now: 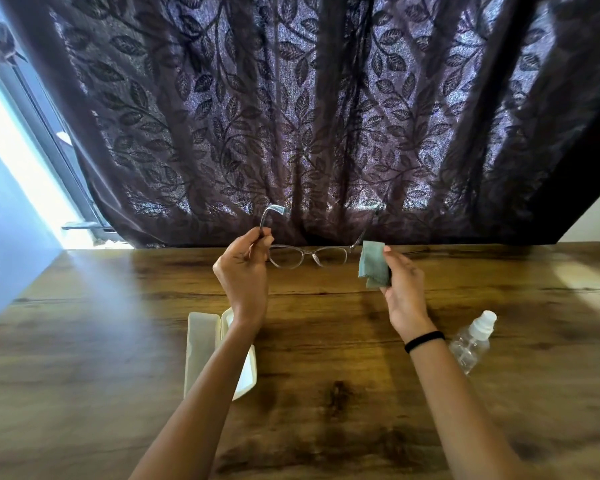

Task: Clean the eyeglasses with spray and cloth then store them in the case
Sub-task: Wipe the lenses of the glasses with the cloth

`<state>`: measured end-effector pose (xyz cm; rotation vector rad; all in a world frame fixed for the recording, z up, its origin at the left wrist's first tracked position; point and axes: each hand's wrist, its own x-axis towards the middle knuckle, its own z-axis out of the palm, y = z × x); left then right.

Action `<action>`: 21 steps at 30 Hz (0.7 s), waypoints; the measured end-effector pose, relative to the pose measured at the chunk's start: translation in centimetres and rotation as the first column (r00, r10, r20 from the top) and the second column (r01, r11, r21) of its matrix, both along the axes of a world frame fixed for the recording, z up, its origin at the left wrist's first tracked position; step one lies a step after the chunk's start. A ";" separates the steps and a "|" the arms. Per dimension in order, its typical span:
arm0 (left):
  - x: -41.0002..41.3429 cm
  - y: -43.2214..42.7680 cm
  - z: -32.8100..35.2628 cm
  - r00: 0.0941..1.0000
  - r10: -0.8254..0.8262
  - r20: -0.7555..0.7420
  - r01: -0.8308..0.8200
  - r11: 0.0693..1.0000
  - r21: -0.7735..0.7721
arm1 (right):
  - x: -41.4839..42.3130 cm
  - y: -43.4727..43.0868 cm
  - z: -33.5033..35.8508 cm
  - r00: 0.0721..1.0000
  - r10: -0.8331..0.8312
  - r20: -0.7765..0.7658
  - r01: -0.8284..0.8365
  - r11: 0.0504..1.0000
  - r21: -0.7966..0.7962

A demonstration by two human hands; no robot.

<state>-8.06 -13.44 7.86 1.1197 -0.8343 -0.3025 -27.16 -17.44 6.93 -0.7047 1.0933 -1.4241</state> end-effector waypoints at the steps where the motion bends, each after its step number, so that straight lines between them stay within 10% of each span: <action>1: 0.0 0.0 0.1 1.000 -0.006 -0.014 0.006 1.000 0.015 | -0.1 0.0 0.2 0.999 0.008 0.039 -0.008 1.000 -0.005; 5: 0.1 0.1 0.1 0.997 -0.067 -0.033 0.068 0.996 0.056 | 0.1 0.4 1.0 0.993 0.099 0.070 -0.092 0.991 -0.095; 9: 0.1 0.2 -0.2 0.996 -0.079 -0.032 0.081 0.994 0.069 | 0.4 0.9 1.3 0.940 0.164 -0.301 -0.255 0.920 -0.297; 21: 0.4 0.1 -0.3 0.990 -0.126 -0.068 0.132 0.986 0.100 | 0.3 1.1 1.2 0.828 0.109 -0.550 -0.326 0.892 -0.315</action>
